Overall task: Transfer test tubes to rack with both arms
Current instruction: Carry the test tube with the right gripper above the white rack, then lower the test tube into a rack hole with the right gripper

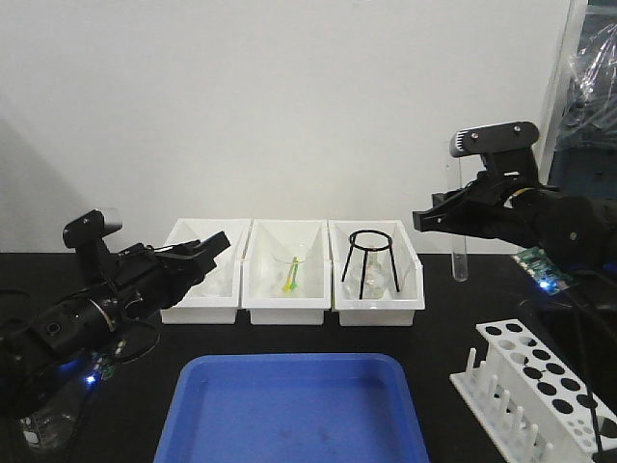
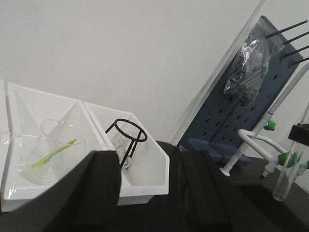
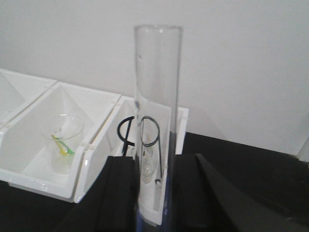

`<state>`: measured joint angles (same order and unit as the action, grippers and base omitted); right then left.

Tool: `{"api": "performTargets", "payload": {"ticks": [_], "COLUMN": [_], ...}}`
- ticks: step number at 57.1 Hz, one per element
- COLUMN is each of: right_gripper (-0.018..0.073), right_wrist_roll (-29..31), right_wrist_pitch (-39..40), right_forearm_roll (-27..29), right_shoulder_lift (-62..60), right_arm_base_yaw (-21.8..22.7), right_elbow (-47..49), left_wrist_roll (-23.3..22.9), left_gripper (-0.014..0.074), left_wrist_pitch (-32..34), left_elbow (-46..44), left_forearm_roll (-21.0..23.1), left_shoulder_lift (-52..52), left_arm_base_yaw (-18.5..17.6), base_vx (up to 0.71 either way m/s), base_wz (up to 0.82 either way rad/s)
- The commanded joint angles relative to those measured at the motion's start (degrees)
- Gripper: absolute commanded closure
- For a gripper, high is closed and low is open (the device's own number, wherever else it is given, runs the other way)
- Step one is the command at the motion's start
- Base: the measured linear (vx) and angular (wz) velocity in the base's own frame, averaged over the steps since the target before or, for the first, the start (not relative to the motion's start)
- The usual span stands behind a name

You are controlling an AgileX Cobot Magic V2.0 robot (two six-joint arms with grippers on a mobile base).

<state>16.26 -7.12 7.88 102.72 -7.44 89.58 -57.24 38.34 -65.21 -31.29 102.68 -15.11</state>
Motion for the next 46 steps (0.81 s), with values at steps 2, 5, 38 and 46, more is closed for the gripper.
{"api": "performTargets", "payload": {"ticks": [2,5,38,46], "right_gripper": [0.0568,0.0568,0.0567,0.0566], "right_wrist_roll": [1.34,1.34,1.05,0.81], "right_wrist_pitch": [9.23,13.63,42.97,43.83], "right_forearm_roll": [-0.60,-0.53,4.16,4.12], "right_shoulder_lift": [-5.39,-7.10,-13.13,-13.13], "right_arm_base_yaw": [1.81,2.42,7.57,7.57], "right_elbow": [-1.08,-4.36,-35.11,-37.57], "left_wrist_roll": [0.28,0.28,0.28,0.28], "left_gripper": [0.0161,0.0161,0.0161,0.0161], "left_wrist_pitch": [3.88,3.88,3.88,3.88], "left_elbow": [-1.77,-1.77,-1.77,-1.77], "left_forearm_roll": [1.44,1.44,1.39,1.39], "left_shoulder_lift": [-2.72,-2.72,-2.72,-2.72], "left_arm_base_yaw": [0.07,0.07,0.07,0.07], "base_vx": [0.00,0.00,0.00,0.00], "base_wz": [0.00,0.00,0.00,0.00]}}
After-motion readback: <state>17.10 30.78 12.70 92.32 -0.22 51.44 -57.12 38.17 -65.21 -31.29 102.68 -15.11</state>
